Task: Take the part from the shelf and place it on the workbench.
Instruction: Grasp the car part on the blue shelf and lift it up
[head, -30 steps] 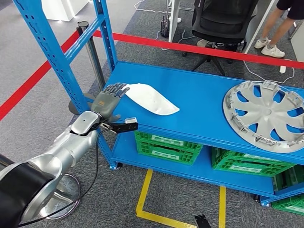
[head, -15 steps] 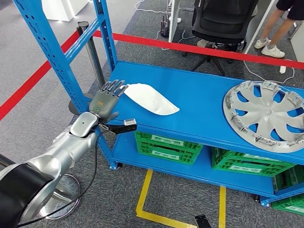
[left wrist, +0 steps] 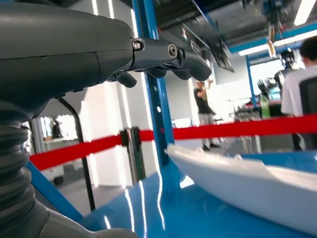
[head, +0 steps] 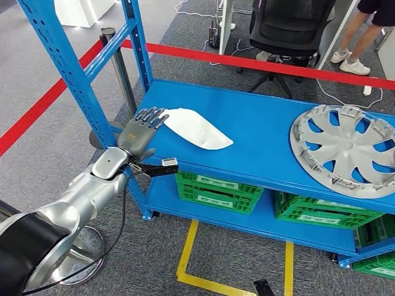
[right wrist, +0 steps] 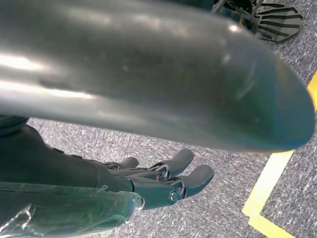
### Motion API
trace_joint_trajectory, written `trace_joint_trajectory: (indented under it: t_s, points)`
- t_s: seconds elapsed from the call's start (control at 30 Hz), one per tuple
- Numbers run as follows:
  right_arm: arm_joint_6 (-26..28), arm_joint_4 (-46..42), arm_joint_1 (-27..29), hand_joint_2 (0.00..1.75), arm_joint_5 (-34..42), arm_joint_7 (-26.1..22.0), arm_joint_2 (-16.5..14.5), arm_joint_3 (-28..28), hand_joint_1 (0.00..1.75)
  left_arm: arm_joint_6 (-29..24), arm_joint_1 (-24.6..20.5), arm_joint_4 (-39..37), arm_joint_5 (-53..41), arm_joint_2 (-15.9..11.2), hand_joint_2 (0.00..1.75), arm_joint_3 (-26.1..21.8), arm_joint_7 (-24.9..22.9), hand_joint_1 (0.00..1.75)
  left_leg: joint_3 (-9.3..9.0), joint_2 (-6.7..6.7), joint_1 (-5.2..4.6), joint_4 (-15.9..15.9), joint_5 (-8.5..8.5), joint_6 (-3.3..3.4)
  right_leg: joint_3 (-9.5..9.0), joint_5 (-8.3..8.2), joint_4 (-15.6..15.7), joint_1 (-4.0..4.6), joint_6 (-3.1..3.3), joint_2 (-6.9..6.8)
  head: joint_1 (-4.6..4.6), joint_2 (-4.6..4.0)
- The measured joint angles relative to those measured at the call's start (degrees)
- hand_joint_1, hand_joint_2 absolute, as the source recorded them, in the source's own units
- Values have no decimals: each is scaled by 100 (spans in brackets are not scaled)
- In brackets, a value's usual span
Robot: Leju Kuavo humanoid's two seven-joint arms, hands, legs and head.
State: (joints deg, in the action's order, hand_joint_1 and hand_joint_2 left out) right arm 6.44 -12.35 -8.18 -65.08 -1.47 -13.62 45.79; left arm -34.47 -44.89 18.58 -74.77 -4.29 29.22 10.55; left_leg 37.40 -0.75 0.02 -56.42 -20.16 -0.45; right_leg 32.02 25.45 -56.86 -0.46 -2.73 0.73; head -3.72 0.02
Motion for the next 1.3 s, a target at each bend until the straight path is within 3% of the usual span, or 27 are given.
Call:
trace_joint_trajectory:
  t_s: [0.3, 1.03, 1.1, 1.17, 1.23, 1.3]
  points:
    - [-20, 0, 4, 0, 8, -17, 0, -6, 0, 1065, 6, -7, 539, 69, 175, -121, 744, 0, 0, 0, 0, 0, 0, 0, 0, 0, 0, 0, 0, 0, -1, 0]
    - [-52, 2, 6, 0, -12, -13, -1, -111, 0, 1105, 17, -7, 472, 81, 175, -161, 819, 0, 0, 0, 0, 0, 0, 0, -2, 0, 0, 0, 0, 0, 0, 0]
    - [-63, 3, 6, 0, -18, -6, -3, -120, 0, 1075, 30, -7, 396, 65, 175, -157, 765, 20, 0, 0, 0, 0, 0, 0, -2, 0, 0, 0, 0, 0, 0, 0]
    - [-69, 4, 6, 0, -24, -2, -4, -133, 0, 1042, 50, -8, 331, 46, 175, -151, 697, 105, 0, 0, 0, 0, 0, 0, -1, 0, 0, 0, 0, 0, -1, 0]
    - [-74, 4, 6, 0, -28, -1, -4, -143, 0, 1022, 72, -12, 270, 25, 175, -145, 634, 172, 0, 0, 0, 0, 0, 0, -1, 0, -1, 1, 0, 0, -1, 0]
    - [-78, 4, 6, 0, -36, 3, -4, -148, 0, 1027, 89, -20, 228, 2, 175, -136, 581, 175, 0, 0, 0, 0, 0, 0, -1, 0, -1, 1, 0, 0, 0, 0]
